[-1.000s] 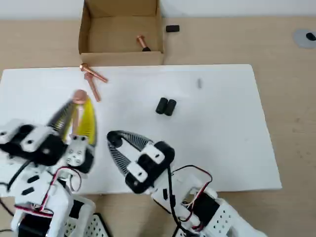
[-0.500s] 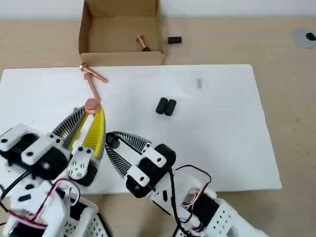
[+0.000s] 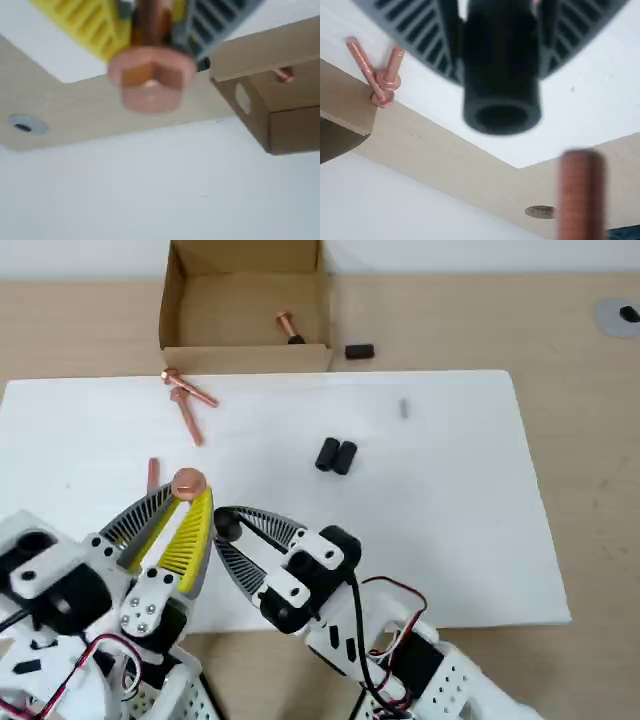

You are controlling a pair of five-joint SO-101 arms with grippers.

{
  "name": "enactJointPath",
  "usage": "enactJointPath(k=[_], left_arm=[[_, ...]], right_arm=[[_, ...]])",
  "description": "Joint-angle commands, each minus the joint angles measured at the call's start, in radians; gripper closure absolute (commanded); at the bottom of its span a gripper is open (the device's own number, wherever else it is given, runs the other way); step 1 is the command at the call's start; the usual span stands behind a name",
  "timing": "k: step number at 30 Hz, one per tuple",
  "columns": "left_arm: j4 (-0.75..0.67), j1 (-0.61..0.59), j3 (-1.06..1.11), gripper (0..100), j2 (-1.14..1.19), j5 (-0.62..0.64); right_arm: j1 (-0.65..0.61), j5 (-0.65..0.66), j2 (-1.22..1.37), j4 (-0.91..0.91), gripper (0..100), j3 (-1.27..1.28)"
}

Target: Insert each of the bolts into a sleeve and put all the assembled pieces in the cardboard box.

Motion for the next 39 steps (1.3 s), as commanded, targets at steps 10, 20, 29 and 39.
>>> enactJointPath(k=[10, 20, 29, 39], left_arm=[[-0.017, 0.02, 0.011, 100, -0.018, 0.009], [-0.203, 0.015, 0.178, 100, -0.018, 0.008], [-0.241, -0.023, 0.239, 100, -0.018, -0.052], [-0.233, -0.101, 0.232, 100, -0.018, -0.054]], right_arm=[[-0.024, -0.011, -0.096, -0.021, 98.8, 0.002], [-0.024, -0.011, -0.096, -0.021, 98.8, 0.002], [-0.022, -0.011, -0.097, -0.021, 98.8, 0.002], [-0.022, -0.011, -0.096, -0.021, 98.8, 0.002]])
